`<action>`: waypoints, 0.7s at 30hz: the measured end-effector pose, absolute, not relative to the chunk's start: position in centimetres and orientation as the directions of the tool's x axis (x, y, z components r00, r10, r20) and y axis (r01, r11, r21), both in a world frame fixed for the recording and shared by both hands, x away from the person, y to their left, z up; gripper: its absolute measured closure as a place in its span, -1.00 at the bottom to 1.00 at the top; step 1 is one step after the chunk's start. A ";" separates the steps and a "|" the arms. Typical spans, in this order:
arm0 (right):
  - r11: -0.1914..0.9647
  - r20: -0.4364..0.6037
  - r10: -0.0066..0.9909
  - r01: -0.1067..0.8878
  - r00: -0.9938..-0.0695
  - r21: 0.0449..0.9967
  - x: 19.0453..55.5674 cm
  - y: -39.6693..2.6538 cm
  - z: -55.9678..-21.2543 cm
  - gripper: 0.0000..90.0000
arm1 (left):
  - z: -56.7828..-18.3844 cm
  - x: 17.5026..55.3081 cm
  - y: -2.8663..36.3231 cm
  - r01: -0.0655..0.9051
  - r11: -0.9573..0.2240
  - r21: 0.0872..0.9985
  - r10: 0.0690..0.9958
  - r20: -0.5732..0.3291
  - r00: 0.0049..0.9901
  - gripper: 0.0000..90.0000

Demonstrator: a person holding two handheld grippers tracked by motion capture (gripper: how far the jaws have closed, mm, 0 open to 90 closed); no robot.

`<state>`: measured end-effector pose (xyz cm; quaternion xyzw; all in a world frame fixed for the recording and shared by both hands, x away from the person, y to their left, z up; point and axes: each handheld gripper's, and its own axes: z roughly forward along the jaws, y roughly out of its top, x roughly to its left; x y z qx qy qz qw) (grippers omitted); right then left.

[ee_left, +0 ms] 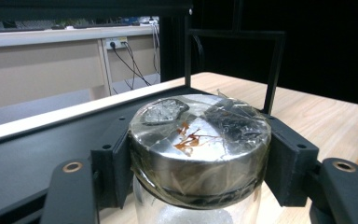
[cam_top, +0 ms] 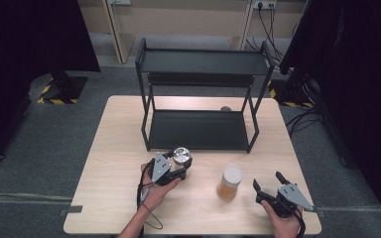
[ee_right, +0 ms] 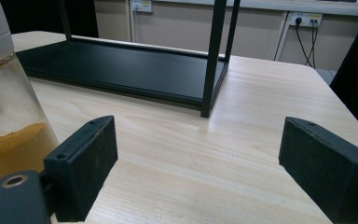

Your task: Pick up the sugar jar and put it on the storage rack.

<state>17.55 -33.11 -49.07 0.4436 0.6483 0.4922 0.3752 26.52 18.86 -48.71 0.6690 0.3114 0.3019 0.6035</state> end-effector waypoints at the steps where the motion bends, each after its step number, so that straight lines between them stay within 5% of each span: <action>1: 0.121 -0.049 0.944 0.205 -0.325 0.971 17.5 -33.1 -49.1 -0.74 | -48.5 26.4 18.9 0.050 -0.074 0.996 0.784 0.027 0.621 -0.23; 21: 0.130 -0.059 0.944 0.203 -0.324 0.971 17.5 -33.0 -49.1 -0.74 | -44.9 25.3 19.9 -0.052 -0.044 0.998 0.833 0.065 0.549 -0.23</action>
